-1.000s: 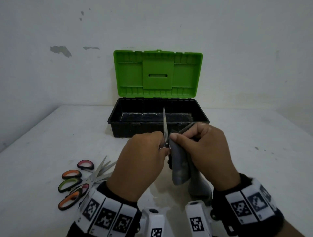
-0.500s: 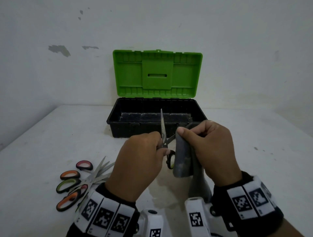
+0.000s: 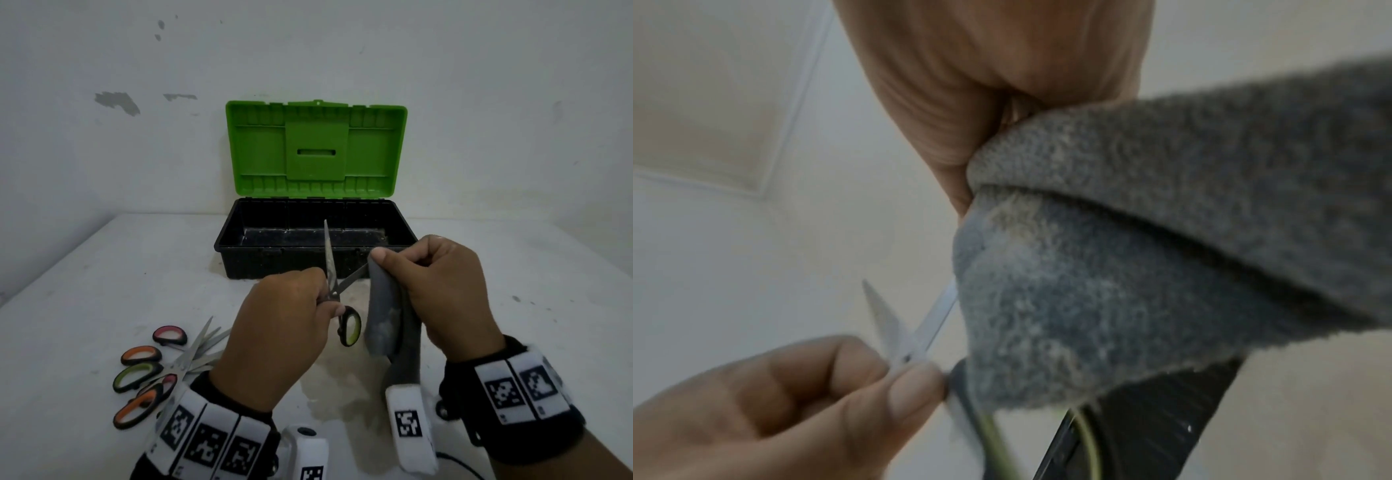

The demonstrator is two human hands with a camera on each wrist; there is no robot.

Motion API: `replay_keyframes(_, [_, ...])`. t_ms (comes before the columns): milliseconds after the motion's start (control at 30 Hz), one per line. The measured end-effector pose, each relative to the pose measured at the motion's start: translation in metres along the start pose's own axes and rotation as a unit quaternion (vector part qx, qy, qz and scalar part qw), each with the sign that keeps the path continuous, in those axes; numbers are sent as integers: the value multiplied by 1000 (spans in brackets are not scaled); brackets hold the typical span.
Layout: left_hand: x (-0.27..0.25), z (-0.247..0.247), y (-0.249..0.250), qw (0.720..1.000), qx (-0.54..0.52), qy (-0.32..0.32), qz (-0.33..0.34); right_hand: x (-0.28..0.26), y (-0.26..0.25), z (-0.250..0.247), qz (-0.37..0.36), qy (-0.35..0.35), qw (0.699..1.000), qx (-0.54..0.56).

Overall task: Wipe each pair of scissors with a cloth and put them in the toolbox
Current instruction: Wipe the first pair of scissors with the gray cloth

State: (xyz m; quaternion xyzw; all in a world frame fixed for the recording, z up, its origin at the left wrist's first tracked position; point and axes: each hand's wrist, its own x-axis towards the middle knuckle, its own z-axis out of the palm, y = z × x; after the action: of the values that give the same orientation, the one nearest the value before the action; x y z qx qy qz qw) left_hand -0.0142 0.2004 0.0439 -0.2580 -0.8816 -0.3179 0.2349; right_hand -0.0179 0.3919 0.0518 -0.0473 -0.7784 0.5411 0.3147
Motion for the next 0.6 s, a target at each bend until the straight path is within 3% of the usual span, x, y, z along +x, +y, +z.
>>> replay_keyframes(133, [-1,0,0,999,-21,-7,-25,11,6,-9,18,31,999,31])
replay_keyframes(267, [2,-4,0,989,-103,-16,-103,9,6,-21,0,39,998,41])
replay_keyframes(500, [9,-16,-1,952,-233,-97,-175,-14,-3,-18,-77,-118,989,45])
replay_keyframes(600, [11,-18,4,936,-277,-117,-182,-20,-8,-14,-94,-143,984,46])
